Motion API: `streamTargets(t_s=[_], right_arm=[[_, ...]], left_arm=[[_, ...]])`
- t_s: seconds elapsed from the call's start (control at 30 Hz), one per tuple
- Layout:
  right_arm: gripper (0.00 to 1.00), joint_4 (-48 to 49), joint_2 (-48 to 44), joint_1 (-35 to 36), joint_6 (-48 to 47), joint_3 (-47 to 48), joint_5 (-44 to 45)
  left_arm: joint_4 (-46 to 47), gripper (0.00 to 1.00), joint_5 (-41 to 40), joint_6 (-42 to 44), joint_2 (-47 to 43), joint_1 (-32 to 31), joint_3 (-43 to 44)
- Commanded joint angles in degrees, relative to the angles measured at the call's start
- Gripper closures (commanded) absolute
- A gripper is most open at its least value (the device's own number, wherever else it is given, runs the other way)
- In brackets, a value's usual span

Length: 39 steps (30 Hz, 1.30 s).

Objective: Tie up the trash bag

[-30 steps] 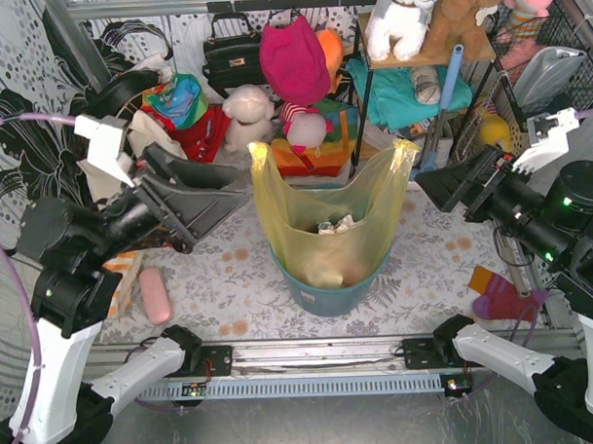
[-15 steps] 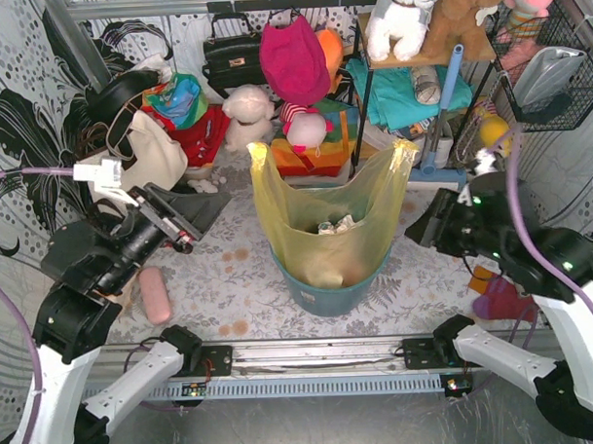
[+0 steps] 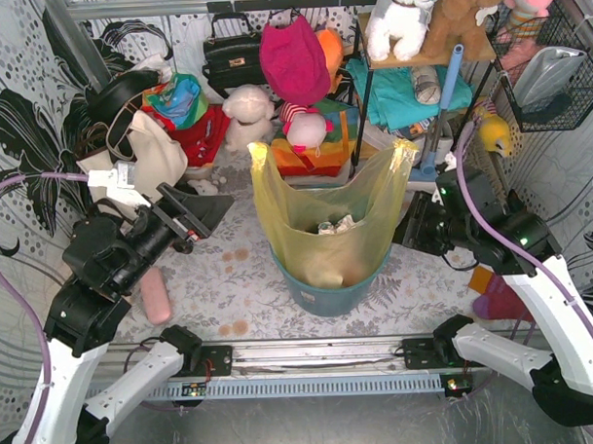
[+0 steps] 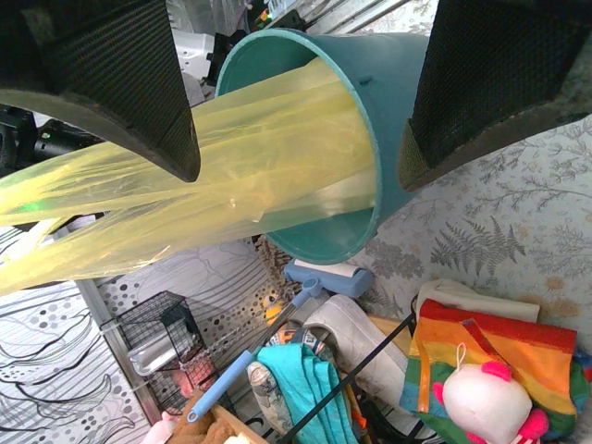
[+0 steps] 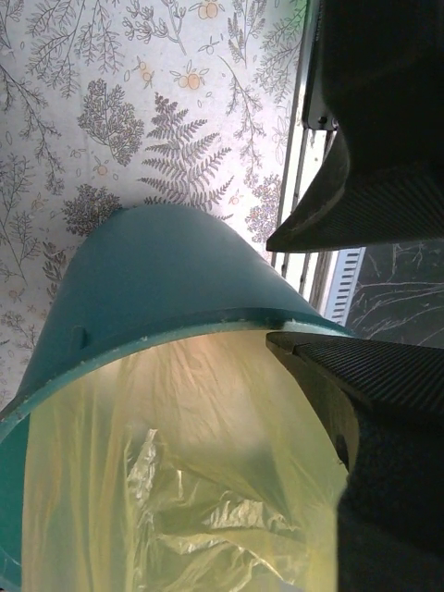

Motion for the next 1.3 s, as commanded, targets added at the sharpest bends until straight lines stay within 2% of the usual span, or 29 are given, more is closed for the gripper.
streamTargets(t_s=[0.0, 0.53, 1.27], right_arm=[[0.61, 1.9, 0.5, 0.2, 0.9, -0.3, -0.7], [0.71, 5.9, 2.9, 0.2, 0.7, -2.3, -3.2], [0.87, 10.7, 5.3, 0.3, 1.0, -3.4, -2.3]], left_arm=[[2.8, 0.04, -0.7, 0.0, -0.3, 0.1, -1.0], [2.8, 0.04, 0.7, -0.2, -0.8, 0.1, -1.2], [-0.5, 0.04, -0.6, 0.2, -1.9, 0.1, 0.0]])
